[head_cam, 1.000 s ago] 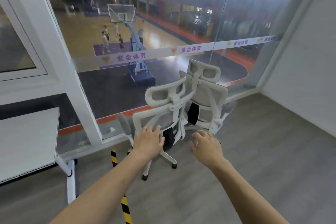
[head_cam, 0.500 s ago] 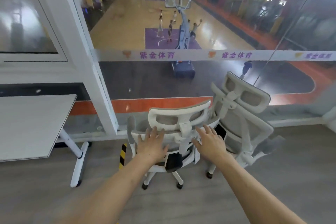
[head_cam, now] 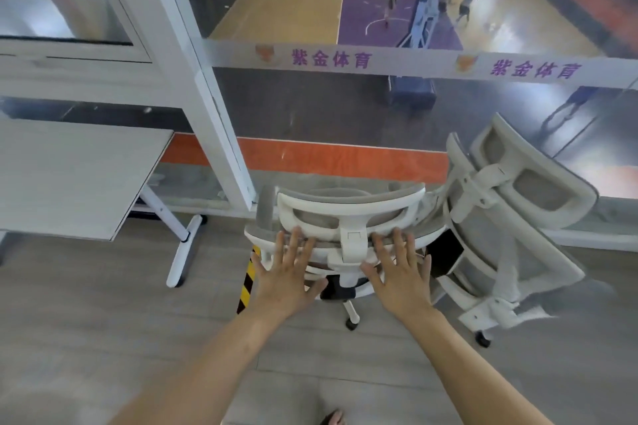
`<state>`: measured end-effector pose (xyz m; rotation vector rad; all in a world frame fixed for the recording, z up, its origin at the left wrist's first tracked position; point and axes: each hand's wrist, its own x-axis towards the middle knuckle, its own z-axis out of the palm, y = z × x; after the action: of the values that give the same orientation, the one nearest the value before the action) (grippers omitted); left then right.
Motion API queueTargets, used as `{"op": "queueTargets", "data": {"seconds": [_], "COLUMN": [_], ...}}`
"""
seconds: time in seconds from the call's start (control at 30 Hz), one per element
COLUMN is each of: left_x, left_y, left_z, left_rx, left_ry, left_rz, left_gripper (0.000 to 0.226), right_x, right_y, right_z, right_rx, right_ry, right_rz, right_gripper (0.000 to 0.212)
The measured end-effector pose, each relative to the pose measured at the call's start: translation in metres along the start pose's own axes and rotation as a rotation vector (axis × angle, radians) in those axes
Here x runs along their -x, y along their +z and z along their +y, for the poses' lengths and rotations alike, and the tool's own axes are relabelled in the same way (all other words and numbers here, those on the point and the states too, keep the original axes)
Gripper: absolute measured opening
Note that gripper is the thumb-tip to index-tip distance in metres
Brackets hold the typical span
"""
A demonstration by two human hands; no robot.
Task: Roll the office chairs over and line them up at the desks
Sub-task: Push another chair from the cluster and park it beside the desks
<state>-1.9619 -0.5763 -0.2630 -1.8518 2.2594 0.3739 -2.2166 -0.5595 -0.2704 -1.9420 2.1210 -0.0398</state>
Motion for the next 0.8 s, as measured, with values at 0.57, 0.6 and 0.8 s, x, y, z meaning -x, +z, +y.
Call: {"op": "queueTargets", "data": {"seconds": [0.57,0.6,0.8], "left_x": [0.157,0.175,0.293], "left_y": [0.029,0.034,0.073], "left_z": [-0.076,-0.083,-0.118], "left_rx": [0.144,0.146,0.215], "left_ry": [-0.182,-0.201,-0.323], "left_rz": [-0.034,-0.031,-0.010], "left_gripper": [0.077,0.076,0.076], "right_x": [0.137,0.151,0.239], "right_y": [0.023,0.026,0.045], "right_z": [-0.095,-0.103,-0.150], "right_rx": [-0.034,-0.031,0.032], "right_ry": [-0.131,-0.150,-0.292], "right_rz": [-0.150,-0.167,-0.233], "right_gripper": [0.069,0.069,0.066]}}
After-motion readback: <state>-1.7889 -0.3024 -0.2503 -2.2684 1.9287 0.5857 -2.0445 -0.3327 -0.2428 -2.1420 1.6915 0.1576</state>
